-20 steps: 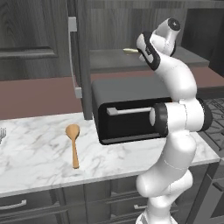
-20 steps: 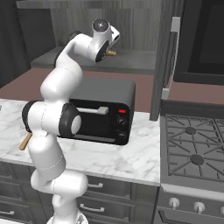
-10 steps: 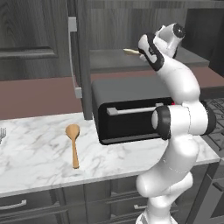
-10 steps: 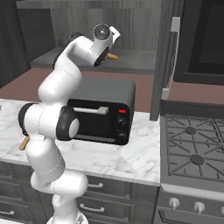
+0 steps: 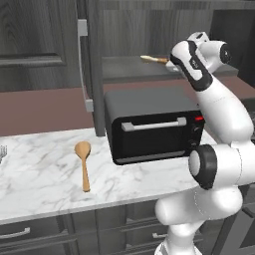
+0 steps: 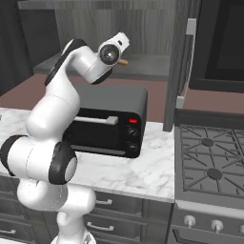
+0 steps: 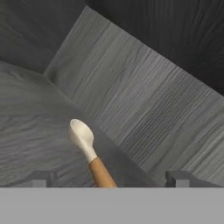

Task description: Organize the utensils by type. Pick up the wooden spoons from the counter and place them in the open cabinet. Then pick up the metallic utensils from the counter and place them in the open drawer.

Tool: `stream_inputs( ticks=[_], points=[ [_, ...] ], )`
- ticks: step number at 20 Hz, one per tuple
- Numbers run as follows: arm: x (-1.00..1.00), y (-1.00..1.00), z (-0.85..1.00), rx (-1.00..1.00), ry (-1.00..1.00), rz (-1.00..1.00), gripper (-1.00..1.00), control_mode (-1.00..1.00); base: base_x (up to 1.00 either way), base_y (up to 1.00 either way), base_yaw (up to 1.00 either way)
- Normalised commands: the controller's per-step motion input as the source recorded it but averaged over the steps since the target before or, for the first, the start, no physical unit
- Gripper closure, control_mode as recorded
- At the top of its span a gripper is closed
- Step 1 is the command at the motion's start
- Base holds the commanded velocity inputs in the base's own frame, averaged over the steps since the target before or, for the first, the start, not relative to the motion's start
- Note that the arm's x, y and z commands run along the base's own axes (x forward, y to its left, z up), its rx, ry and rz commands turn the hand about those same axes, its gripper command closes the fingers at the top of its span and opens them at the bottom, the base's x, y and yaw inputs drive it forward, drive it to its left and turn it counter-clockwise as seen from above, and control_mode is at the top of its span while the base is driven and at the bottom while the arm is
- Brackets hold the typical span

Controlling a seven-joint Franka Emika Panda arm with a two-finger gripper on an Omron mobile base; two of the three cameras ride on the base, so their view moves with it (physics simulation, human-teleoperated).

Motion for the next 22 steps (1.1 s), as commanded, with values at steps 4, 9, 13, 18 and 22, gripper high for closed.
stream_inputs(
  ticks=[4, 9, 13, 18, 22],
  points=[
    [-1.00, 0.00, 0.53, 0.00, -0.08, 0.14, -1.00, -1.00, 0.00, 0.00, 0.00],
    [-1.00, 0.03, 0.50, -0.13, -0.02, 0.24, -1.00, -1.00, 0.00, 0.00, 0.00],
    [-1.00, 0.13, 0.30, -0.29, 0.06, 0.29, -1.00, -1.00, 0.00, 0.00, 0.00],
    [-1.00, 0.21, 0.06, -0.40, 0.12, 0.24, -1.00, -1.00, 0.00, 0.00, 0.00],
    [-1.00, 0.32, -0.28, -0.51, 0.09, 0.17, -1.00, -1.00, 0.00, 0.00, 0.00]
  ],
)
